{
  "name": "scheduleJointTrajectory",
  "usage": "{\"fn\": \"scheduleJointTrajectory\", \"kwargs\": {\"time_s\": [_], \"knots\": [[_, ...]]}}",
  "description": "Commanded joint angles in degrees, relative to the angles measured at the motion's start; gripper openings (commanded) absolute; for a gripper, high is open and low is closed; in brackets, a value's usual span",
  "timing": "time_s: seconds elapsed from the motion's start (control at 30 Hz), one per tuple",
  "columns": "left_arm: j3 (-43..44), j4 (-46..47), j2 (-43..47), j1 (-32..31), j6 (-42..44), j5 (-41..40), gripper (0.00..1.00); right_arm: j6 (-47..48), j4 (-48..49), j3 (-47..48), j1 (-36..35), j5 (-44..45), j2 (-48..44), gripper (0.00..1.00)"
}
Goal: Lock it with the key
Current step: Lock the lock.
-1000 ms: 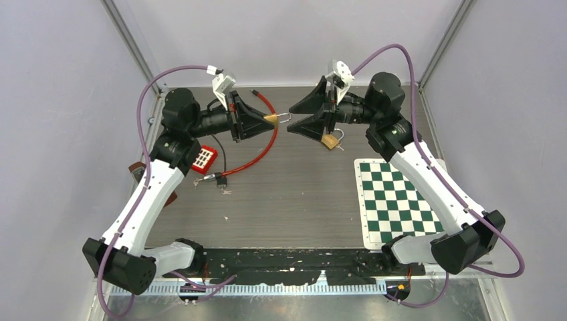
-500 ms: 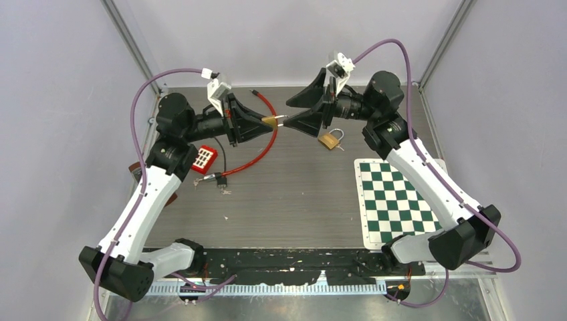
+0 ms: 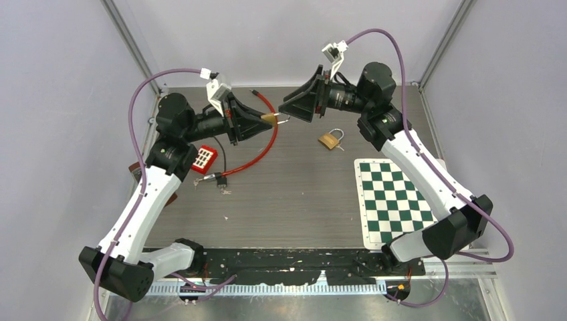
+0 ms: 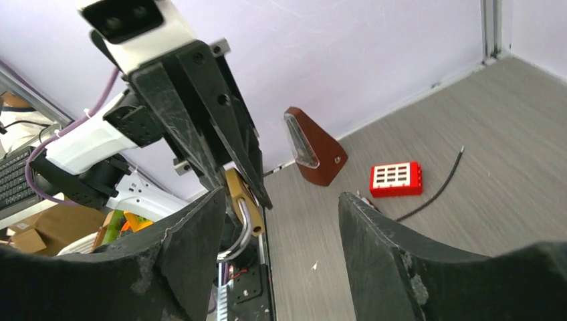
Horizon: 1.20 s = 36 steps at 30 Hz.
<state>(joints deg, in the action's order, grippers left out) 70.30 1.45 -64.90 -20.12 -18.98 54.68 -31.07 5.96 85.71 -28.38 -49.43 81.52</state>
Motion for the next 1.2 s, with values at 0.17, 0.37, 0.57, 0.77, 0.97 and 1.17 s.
{"fn": "scheduleJointTrajectory", "kwargs": {"time_s": [0.17,0.37,0.57,0.77,0.97,1.17], "knots": [[3.4,-1.3,0.9,0.3,2.7,-5.6,0.0,0.3,-3.5,0.4,-0.3,-0.6,-0.6,0.68],[3.3,-2.9,0.9,0.3,2.6,-7.6,0.0,-0.7,-3.0,0.7,-0.4,-2.7,0.1,0.5],[4.9,-3.8,0.8,0.3,0.7,-7.9,0.0,-0.1,-3.1,1.9,-0.4,-2.7,1.0,0.19],[8.0,-1.2,-1.9,1.1,-6.4,0.4,0.0,9.2,-3.6,-0.9,-0.9,0.9,-1.8,0.05],[5.8,18.1,-7.5,2.3,-24.7,7.1,0.0,15.6,-1.6,-4.5,-3.9,6.9,-4.9,0.05],[4.1,32.4,-10.5,2.3,-35.7,7.7,0.0,17.3,-0.4,-6.4,-6.9,14.1,-7.3,0.05]]}}
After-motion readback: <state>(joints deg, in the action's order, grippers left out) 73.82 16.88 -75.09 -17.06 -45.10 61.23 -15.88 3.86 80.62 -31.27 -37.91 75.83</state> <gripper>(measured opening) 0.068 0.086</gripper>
